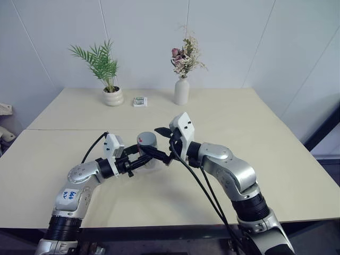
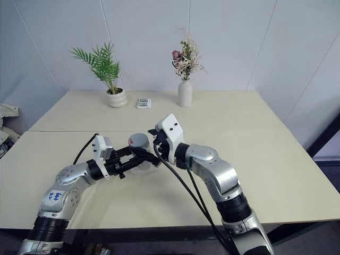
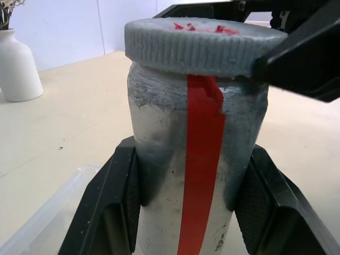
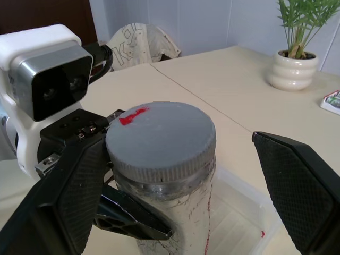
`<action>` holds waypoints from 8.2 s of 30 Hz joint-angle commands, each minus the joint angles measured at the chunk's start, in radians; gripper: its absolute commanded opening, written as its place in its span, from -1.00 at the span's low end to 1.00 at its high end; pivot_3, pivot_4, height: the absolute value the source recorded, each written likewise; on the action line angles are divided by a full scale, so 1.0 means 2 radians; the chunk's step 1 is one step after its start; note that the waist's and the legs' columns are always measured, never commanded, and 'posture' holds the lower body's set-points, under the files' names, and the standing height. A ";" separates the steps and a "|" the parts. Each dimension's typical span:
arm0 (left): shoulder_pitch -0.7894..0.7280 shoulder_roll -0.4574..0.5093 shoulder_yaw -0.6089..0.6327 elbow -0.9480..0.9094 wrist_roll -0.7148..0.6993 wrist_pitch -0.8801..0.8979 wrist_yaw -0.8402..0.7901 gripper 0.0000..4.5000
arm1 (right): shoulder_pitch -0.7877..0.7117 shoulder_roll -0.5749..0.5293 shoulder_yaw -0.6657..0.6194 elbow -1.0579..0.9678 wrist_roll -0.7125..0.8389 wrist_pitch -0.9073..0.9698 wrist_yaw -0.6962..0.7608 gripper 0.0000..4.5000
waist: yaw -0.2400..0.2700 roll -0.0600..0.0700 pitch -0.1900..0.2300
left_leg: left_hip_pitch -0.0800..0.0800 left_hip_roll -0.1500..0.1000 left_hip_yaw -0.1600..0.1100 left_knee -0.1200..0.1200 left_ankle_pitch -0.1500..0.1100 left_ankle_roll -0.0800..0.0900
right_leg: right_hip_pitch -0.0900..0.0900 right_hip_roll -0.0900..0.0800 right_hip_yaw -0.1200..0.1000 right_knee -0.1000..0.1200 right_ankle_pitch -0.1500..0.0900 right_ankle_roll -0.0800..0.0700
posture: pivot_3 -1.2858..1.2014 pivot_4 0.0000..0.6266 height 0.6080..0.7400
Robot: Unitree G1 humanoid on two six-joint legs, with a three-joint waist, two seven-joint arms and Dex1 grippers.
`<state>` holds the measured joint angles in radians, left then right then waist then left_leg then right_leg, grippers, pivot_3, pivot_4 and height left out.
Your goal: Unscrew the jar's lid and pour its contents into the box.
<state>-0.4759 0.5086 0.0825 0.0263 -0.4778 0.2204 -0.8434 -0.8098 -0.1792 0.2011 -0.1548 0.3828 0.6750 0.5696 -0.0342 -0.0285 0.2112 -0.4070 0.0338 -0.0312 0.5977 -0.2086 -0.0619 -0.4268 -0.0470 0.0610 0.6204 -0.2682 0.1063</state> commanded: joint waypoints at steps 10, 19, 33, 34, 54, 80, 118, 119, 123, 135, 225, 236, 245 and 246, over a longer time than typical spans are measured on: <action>-0.009 -0.004 0.006 -0.011 0.000 0.001 -0.002 -0.13 | -0.014 0.012 -0.007 -0.005 0.000 -0.013 0.010 0.19 | 0.000 0.000 0.000 | 0.000 0.000 0.000 0.000 0.000 0.000 | 0.000 0.000 0.000 0.000 0.000 0.000 | 0.03 -0.52 1.00; -0.022 -0.007 -0.036 0.002 0.010 0.012 -0.044 -0.13 | -0.045 -0.018 -0.001 0.017 0.017 -0.024 0.092 0.19 | 0.000 0.000 0.000 | 0.000 0.000 0.000 0.000 0.000 0.000 | 0.000 0.000 0.000 0.000 0.000 0.000 | 0.03 -0.52 1.00; -0.056 -0.029 -0.071 0.015 0.016 0.012 -0.115 -0.13 | -0.095 -0.060 0.012 0.114 0.023 -0.110 0.328 0.19 | -0.002 0.000 0.000 | 0.000 0.000 0.000 0.000 0.000 0.000 | 0.000 0.000 0.000 0.000 0.000 0.000 | 0.03 -0.52 1.00; -0.056 -0.027 -0.068 0.011 0.014 0.014 -0.117 -0.13 | -0.095 -0.066 0.009 0.122 0.029 -0.108 0.348 0.19 | -0.002 0.000 0.000 | 0.000 0.000 0.000 0.000 0.000 0.000 | 0.000 0.000 0.000 0.000 0.000 0.000 | 0.03 -0.52 1.00; -0.046 -0.019 -0.045 -0.028 -0.015 0.056 -0.125 -0.13 | -0.086 -0.066 -0.033 0.181 0.022 -0.120 0.370 0.99 | -0.007 0.000 0.000 | 0.000 0.000 0.000 0.001 0.000 0.000 | 0.000 0.000 0.000 0.001 0.000 0.000 | 0.03 -0.52 1.00; -0.013 -0.021 -0.016 -0.021 -0.002 0.023 -0.076 -0.13 | -0.069 -0.054 -0.019 0.117 -0.003 -0.107 0.266 0.99 | -0.011 0.000 0.000 | 0.000 0.000 0.000 0.003 0.000 0.000 | 0.000 0.000 0.001 0.003 0.000 0.000 | 0.03 -0.52 1.00; -0.011 -0.029 -0.014 -0.012 -0.002 0.000 -0.084 -0.13 | -0.068 -0.165 -0.082 0.176 0.045 -0.088 0.320 0.99 | -0.011 0.000 0.000 | 0.000 0.000 0.000 0.003 0.000 0.000 | 0.000 0.001 0.001 0.003 0.000 0.000 | 0.03 -0.52 1.00; -0.011 -0.029 -0.014 -0.012 -0.002 0.000 -0.084 -0.13 | -0.069 -0.163 -0.085 0.165 0.054 -0.080 0.321 0.99 | -0.011 0.000 0.000 | 0.000 0.000 0.000 0.003 0.000 0.000 | 0.000 0.001 0.001 0.003 0.000 0.000 | 0.03 -0.52 1.00; -0.010 -0.029 -0.013 -0.013 -0.002 0.000 -0.082 -0.13 | -0.068 -0.144 -0.095 0.096 0.113 -0.030 0.313 0.99 | -0.011 0.000 0.000 | 0.000 0.000 0.000 0.003 0.000 0.000 | 0.000 0.001 0.001 0.003 0.000 0.000 | 0.03 -0.52 1.00; -0.016 -0.038 -0.018 -0.013 -0.002 0.002 -0.077 -0.13 | -0.074 -0.080 -0.018 0.074 0.050 -0.059 0.249 0.99 | -0.010 0.000 0.000 | 0.000 0.000 0.000 0.004 0.000 0.000 | 0.000 0.001 0.001 0.003 0.000 0.000 | 0.03 -0.52 1.00; -0.018 -0.051 -0.026 -0.007 -0.002 -0.006 -0.063 -0.13 | -0.089 -0.134 -0.053 0.190 0.019 -0.095 0.269 0.99 | -0.010 0.000 0.000 | 0.000 0.000 0.000 0.004 0.000 0.000 | 0.000 0.001 0.001 0.002 0.000 0.001 | 0.03 -0.52 1.00; -0.017 -0.053 -0.023 -0.005 0.000 -0.008 -0.064 -0.13 | -0.090 -0.150 -0.060 0.199 0.030 -0.087 0.290 0.99 | -0.010 0.000 0.000 | -0.001 0.000 0.001 0.004 0.000 0.000 | 0.000 0.001 0.001 0.002 0.000 0.001 | 0.03 -0.52 1.00; -0.017 -0.053 -0.022 -0.007 -0.001 -0.007 -0.064 -0.13 | -0.085 -0.161 -0.065 0.195 0.036 -0.077 0.315 0.99 | -0.010 0.000 0.000 | -0.001 0.000 0.001 0.003 0.000 0.000 | 0.000 0.001 0.001 0.002 0.000 0.001 | 0.03 -0.52 1.00; -0.017 -0.052 -0.021 -0.006 -0.001 -0.008 -0.064 -0.13 | -0.085 -0.162 -0.065 0.196 0.036 -0.077 0.318 0.99 | -0.010 0.000 0.000 | -0.001 0.000 0.001 0.003 0.000 0.000 | 0.000 0.001 0.001 0.002 0.000 0.001 | 0.03 -0.52 1.00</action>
<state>-0.5003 0.4026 0.0288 0.0517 -0.4658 0.2265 -0.9638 -0.9706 -0.4879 0.1041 0.2636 0.4322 0.5229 1.1899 -0.0538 -0.0278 0.2121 -0.4080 0.0339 -0.0299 0.6047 -0.2087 -0.0619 -0.4273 -0.0457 0.0637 0.6242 -0.2678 0.1077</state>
